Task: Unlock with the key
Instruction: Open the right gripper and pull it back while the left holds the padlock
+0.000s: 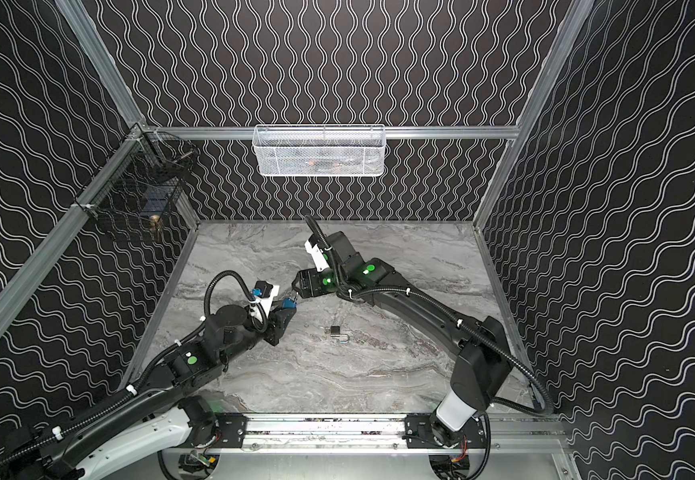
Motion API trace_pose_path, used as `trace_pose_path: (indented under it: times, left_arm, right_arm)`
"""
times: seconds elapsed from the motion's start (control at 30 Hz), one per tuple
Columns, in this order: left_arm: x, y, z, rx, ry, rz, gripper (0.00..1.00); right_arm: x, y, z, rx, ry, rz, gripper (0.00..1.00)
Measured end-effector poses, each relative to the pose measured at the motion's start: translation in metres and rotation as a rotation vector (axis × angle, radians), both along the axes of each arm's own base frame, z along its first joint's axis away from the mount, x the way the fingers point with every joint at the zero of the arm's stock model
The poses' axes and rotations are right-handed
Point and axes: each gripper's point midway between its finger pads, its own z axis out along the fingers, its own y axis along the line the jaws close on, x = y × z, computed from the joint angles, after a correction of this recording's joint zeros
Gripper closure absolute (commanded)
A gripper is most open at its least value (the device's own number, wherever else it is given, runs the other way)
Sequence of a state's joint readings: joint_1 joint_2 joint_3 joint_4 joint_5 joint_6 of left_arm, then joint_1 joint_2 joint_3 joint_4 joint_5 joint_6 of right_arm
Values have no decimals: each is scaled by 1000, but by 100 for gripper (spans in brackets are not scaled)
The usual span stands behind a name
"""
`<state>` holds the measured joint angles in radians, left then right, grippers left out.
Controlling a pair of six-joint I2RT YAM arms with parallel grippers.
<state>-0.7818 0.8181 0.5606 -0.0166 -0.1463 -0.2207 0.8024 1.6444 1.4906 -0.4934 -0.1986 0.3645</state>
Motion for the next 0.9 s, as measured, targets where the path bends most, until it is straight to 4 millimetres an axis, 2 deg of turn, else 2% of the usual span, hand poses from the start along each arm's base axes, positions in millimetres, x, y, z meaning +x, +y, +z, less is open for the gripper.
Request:
trace_pose_path:
  times: [0.3,0.6,0.77,0.9]
  left_arm:
    - [1,1,0,6,-16,2,100]
    - [-2,4,-1,3,-24,0,100]
    - [-2,2,-2,2,-26,-8,100]
    - [-3,0,-1,0,-30,-20,100]
  right_arm:
    - [11,-5,2,-80,-22,-18,24]
    - [8,-10,-2,-132,-33,21,24]
    - [6,-13,9,-128,-58,31,23]
    - [16,-11,9,-123,-56,20,23]
